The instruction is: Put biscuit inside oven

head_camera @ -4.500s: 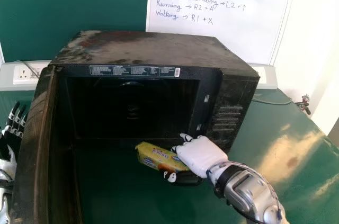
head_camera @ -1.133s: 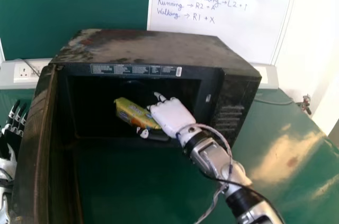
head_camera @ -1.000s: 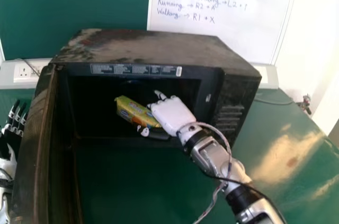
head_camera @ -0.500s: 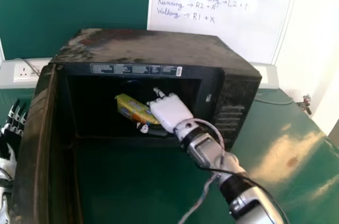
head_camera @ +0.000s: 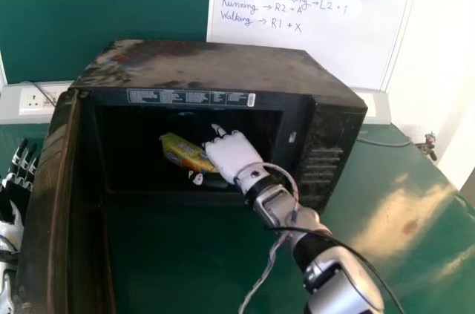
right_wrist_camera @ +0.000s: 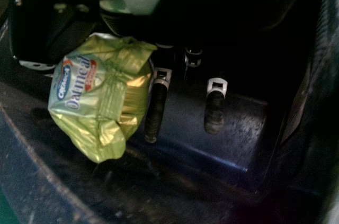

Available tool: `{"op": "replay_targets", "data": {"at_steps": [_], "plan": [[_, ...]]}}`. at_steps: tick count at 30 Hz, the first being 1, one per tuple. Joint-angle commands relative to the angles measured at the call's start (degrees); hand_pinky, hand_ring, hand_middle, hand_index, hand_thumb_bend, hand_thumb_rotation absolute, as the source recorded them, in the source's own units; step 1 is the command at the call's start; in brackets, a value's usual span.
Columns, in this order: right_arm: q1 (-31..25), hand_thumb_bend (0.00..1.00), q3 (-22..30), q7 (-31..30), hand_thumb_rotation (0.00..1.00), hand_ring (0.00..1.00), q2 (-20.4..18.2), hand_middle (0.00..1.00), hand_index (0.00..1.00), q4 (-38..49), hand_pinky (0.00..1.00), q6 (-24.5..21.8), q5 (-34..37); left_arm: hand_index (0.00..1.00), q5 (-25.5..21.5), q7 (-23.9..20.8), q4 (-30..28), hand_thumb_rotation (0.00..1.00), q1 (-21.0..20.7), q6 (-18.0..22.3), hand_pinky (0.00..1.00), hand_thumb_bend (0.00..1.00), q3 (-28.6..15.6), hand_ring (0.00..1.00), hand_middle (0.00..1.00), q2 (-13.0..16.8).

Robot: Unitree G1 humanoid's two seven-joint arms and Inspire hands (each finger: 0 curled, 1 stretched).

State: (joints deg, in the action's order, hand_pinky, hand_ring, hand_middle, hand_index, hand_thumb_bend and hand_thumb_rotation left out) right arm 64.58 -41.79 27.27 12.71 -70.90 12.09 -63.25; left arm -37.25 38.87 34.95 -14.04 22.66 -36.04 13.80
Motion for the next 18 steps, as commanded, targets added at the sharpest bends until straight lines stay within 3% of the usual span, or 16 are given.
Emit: {"op": "replay_targets", "data": {"at_steps": [1, 4, 9, 15, 18], "plan": [[2.1, 0.53, -0.2, 1.9, 0.0, 0.3, -0.8, 0.48, 0.49, -0.7, 0.21, -0.4, 1.1, 0.83, -0.5, 0.2, 2.7, 0.0, 2.7, 0.0, 0.08, 0.14, 0.2, 0.45, 0.64, -2.6], [2.1, 0.52, -0.1, 2.6, 0.0, 0.32, -1.0, 0.48, 0.49, -1.5, 0.22, 0.3, 2.0, 0.84, -0.4, 0.3, 2.7, 0.0, 2.8, -0.2, 0.02, 0.14, 0.2, 0.44, 0.64, -2.4], [2.3, 0.52, -0.2, 3.7, 0.0, 0.35, -1.5, 0.48, 0.49, -2.6, 0.25, 0.2, 3.2, 0.84, -0.2, 0.5, 3.3, 0.0, 2.6, 0.4, 0.1, 0.15, 0.1, 0.46, 0.66, -2.3], [2.3, 0.52, 0.1, 4.4, 0.0, 0.32, -2.1, 0.48, 0.49, -3.2, 0.22, 0.0, 4.5, 0.84, 0.0, -0.2, 2.3, 0.0, 3.1, 0.1, 0.2, 0.16, 0.4, 0.49, 0.65, -2.6], [2.3, 0.52, -0.3, 4.4, 0.0, 0.32, -2.3, 0.48, 0.49, -3.5, 0.22, -0.4, 4.7, 0.84, -0.1, -0.1, 2.3, 0.0, 3.1, -0.1, 0.19, 0.17, 0.4, 0.49, 0.66, -2.6]]}}
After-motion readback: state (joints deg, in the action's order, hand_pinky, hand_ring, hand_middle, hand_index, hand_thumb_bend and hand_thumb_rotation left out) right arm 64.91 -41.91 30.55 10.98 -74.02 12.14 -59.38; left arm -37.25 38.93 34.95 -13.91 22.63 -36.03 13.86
